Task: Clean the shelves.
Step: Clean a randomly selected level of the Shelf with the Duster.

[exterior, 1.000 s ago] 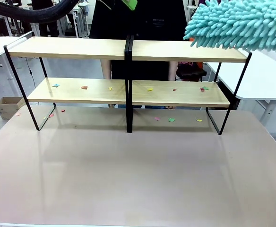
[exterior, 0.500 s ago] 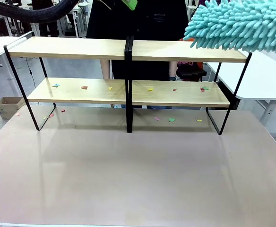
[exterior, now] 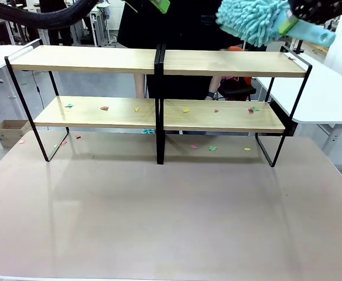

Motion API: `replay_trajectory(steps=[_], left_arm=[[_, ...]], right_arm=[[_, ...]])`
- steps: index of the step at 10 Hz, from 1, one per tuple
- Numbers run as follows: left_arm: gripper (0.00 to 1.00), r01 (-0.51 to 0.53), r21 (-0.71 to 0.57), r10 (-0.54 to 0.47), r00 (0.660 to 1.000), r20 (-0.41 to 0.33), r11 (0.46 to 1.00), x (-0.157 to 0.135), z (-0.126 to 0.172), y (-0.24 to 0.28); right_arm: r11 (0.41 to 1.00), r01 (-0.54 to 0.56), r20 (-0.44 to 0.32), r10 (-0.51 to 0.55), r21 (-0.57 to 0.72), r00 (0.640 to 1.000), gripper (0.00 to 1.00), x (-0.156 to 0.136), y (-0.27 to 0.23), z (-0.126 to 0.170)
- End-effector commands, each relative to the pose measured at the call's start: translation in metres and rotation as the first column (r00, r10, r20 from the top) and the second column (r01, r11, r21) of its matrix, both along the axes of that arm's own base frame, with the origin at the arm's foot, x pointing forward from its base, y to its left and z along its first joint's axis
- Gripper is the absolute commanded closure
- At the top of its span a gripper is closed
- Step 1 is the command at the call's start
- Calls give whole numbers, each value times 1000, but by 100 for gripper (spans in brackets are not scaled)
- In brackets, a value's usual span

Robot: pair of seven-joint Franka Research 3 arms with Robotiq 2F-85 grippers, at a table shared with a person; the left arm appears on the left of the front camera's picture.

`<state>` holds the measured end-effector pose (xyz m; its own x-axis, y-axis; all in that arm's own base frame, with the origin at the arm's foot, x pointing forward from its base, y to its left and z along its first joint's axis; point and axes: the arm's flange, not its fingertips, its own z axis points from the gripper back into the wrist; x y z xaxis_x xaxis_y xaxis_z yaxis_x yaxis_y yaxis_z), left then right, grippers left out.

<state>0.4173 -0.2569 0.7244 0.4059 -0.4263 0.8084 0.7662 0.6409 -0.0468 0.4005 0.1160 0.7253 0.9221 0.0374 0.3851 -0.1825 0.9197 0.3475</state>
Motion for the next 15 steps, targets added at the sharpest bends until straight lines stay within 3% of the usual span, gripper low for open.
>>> replay_trajectory(steps=[1,4,5,6,9,10,11,12,13,15], left_arm=[[0,10,-15,-10,1000,5,1000,-1,1,3],[0,10,-15,-10,1000,5,1000,-1,1,3],[0,10,-15,-10,1000,5,1000,-1,1,3],[0,10,-15,-10,1000,5,1000,-1,1,3],[0,10,-15,-10,1000,5,1000,-1,1,3],[0,10,-15,-10,1000,5,1000,-1,1,3],[0,10,-15,-10,1000,5,1000,-1,1,3],[0,10,-15,-10,1000,5,1000,-1,1,3],[0,10,-15,-10,1000,5,1000,-1,1,3],[0,10,-15,-10,1000,5,1000,-1,1,3]], right_arm=[[999,43,-54,-44,-19,998,88,-3,-13,11],[991,69,-192,-91,-118,977,88,9,-18,-15],[981,121,-177,-148,-155,973,88,4,-23,-12],[951,184,-228,-242,-251,943,88,-3,-28,-8],[850,329,-172,-427,-412,888,88,-18,-34,-2],[847,332,-151,-424,-415,893,88,-19,-33,-2],[881,304,-82,-355,-362,931,88,-21,-30,-1],[939,261,0,-267,-226,964,88,-25,-29,4],[954,259,79,-250,-150,965,88,-30,-32,10],[983,177,9,-177,-48,984,88,-36,-38,11]])
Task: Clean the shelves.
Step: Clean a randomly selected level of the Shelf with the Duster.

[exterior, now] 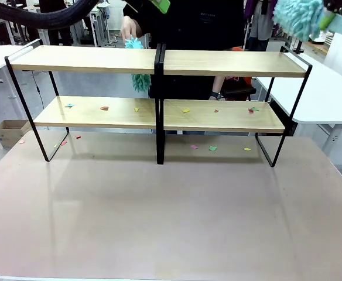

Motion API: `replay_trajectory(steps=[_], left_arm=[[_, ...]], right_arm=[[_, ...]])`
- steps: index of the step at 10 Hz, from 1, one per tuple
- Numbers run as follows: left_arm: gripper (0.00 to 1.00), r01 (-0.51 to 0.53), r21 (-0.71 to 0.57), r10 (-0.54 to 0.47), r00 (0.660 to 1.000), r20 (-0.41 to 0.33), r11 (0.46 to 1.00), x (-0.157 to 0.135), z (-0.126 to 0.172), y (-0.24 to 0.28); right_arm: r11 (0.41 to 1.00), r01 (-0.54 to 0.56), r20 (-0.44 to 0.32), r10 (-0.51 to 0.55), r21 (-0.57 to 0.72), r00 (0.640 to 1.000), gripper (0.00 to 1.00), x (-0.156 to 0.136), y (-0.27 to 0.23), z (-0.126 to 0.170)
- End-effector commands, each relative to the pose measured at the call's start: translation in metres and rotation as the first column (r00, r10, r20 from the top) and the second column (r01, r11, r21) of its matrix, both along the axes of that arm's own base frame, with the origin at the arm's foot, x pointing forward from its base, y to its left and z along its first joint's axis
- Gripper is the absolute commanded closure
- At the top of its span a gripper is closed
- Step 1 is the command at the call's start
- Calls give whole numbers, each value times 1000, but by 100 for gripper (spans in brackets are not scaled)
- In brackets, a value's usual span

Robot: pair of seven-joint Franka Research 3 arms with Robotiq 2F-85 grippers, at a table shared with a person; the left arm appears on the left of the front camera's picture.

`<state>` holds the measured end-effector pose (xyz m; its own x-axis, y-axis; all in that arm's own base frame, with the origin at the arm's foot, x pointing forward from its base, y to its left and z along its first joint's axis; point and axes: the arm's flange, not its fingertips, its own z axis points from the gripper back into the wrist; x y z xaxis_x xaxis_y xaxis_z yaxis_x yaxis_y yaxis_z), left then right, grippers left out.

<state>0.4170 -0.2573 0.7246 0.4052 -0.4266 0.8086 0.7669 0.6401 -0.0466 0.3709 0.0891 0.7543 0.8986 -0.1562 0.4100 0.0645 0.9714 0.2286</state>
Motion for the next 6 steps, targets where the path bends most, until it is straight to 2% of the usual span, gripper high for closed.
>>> replay_trajectory(steps=[1,2,3,6], left_arm=[[0,9,-15,-9,1000,5,1000,-1,0,3],[0,9,-15,-9,1000,5,1000,-1,0,3],[0,9,-15,-9,1000,5,1000,-1,0,3],[0,9,-15,-9,1000,5,1000,-1,0,3]], right_arm=[[979,-136,-16,140,153,990,88,-10,-16,-16],[947,-202,-16,212,249,977,88,-15,-25,-11],[887,-296,-16,323,355,946,88,-25,-38,-1],[654,-512,33,599,557,800,88,-75,-95,26]])
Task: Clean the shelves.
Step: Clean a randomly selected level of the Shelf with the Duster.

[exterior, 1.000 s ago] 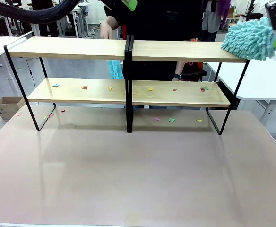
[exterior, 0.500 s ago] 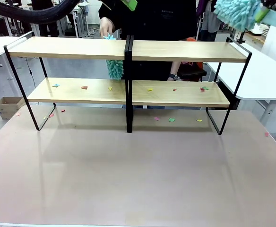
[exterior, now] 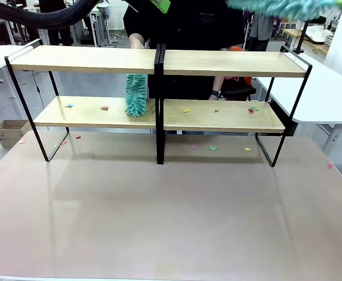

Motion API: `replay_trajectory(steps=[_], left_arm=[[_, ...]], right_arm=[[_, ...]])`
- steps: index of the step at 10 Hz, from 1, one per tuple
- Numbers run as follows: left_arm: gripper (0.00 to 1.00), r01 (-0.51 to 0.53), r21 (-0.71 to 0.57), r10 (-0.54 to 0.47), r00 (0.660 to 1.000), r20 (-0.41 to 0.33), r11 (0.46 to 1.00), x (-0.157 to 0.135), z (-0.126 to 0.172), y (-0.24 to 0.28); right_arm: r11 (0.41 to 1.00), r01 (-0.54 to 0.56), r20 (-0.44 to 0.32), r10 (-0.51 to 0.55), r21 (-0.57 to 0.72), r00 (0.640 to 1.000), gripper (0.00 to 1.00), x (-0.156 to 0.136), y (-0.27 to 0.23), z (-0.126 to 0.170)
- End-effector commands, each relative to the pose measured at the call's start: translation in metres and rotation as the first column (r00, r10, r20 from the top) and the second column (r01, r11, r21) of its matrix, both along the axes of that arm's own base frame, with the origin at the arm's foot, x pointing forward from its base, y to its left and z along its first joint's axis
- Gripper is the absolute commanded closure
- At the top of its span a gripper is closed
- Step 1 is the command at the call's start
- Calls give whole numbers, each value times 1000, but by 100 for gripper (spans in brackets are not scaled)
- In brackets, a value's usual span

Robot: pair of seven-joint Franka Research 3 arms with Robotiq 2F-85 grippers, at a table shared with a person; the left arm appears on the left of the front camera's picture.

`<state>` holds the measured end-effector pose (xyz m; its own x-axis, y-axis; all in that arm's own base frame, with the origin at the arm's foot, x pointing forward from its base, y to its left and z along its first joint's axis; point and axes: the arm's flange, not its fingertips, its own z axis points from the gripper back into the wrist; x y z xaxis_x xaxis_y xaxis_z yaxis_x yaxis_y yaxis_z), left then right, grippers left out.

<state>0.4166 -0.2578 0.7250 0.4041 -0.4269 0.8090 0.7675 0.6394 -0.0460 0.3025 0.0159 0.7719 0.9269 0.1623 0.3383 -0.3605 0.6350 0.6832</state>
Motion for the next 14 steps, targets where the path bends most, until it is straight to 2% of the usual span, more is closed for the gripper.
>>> replay_trajectory(steps=[1,2,3,4,5,7,8,9,10,11,14], left_arm=[[0,9,-15,-9,1000,4,1000,-1,0,3],[0,9,-15,-9,1000,4,1000,-1,0,3],[0,9,-15,-9,1000,4,1000,-1,0,3],[0,9,-15,-9,1000,4,1000,-1,0,3],[0,9,-15,-9,1000,4,1000,-1,0,3],[0,9,-15,-9,1000,4,1000,-1,0,3],[0,9,-15,-9,1000,4,1000,-1,0,3],[0,9,-15,-9,1000,4,1000,-1,0,3],[0,9,-15,-9,1000,4,1000,-1,0,3],[0,9,-15,-9,1000,4,1000,-1,0,3],[0,9,-15,-9,1000,4,1000,-1,0,3]], right_arm=[[987,-154,-91,158,50,983,88,-28,-43,10],[970,-239,-131,243,46,961,88,-46,-57,4],[965,-260,-159,263,36,952,88,-63,-73,-6],[932,-359,-181,361,46,915,88,-83,-88,-20],[913,-404,-181,407,56,895,88,-99,-102,-34],[926,-377,-240,359,-33,902,88,-126,-124,-68],[930,-367,-298,343,-28,891,88,-123,-120,-87],[926,-377,-322,354,-10,878,88,-114,-114,-102],[947,-320,-310,311,20,898,88,-98,-108,-103],[931,-365,-314,340,-20,886,88,-121,-119,-92],[931,-365,-314,340,-20,886,88,-121,-119,-92]])
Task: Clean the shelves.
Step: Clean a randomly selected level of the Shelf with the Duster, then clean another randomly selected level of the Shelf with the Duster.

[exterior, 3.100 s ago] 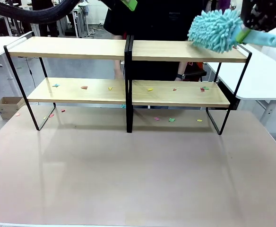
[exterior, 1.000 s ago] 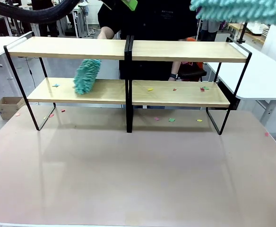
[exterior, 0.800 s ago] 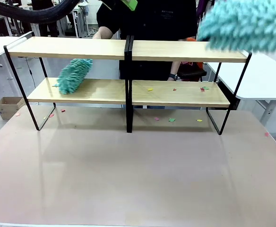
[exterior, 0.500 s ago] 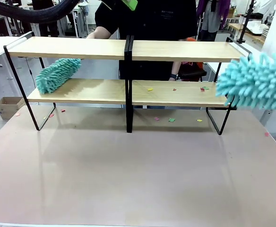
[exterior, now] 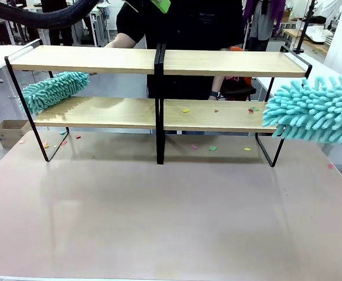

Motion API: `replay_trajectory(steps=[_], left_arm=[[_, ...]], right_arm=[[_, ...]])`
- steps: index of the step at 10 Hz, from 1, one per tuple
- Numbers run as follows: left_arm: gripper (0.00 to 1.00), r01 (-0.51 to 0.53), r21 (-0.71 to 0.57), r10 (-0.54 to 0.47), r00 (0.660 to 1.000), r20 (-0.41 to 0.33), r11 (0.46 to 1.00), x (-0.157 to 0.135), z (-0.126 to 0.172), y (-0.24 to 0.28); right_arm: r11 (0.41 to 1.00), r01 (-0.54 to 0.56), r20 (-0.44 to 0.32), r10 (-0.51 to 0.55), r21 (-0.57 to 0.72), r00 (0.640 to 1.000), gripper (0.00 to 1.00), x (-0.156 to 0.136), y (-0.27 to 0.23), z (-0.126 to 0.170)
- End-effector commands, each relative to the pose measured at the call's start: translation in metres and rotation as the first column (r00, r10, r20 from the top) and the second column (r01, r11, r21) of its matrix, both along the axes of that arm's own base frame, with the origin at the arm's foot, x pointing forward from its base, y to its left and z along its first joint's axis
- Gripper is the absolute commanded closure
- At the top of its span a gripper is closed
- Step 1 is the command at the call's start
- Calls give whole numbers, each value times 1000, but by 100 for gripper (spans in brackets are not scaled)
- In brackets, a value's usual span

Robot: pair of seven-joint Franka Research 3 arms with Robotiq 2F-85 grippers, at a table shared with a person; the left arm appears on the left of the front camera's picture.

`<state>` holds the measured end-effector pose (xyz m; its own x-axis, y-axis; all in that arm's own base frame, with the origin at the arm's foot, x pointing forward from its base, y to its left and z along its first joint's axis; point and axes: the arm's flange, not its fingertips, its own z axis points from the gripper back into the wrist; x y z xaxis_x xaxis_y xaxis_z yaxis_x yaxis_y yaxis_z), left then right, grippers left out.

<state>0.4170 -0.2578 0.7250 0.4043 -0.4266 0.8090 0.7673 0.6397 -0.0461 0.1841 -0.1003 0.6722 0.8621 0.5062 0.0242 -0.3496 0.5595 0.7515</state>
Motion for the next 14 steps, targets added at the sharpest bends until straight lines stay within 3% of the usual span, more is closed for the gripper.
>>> replay_trajectory(steps=[1,14], left_arm=[[0,9,-15,-9,1000,4,1000,-1,0,3],[0,9,-15,-9,1000,4,1000,-1,0,3]], right_arm=[[1000,-6,5,6,-2,1000,88,-2,-3,7],[1000,-6,5,6,-2,1000,88,-2,-3,7]])
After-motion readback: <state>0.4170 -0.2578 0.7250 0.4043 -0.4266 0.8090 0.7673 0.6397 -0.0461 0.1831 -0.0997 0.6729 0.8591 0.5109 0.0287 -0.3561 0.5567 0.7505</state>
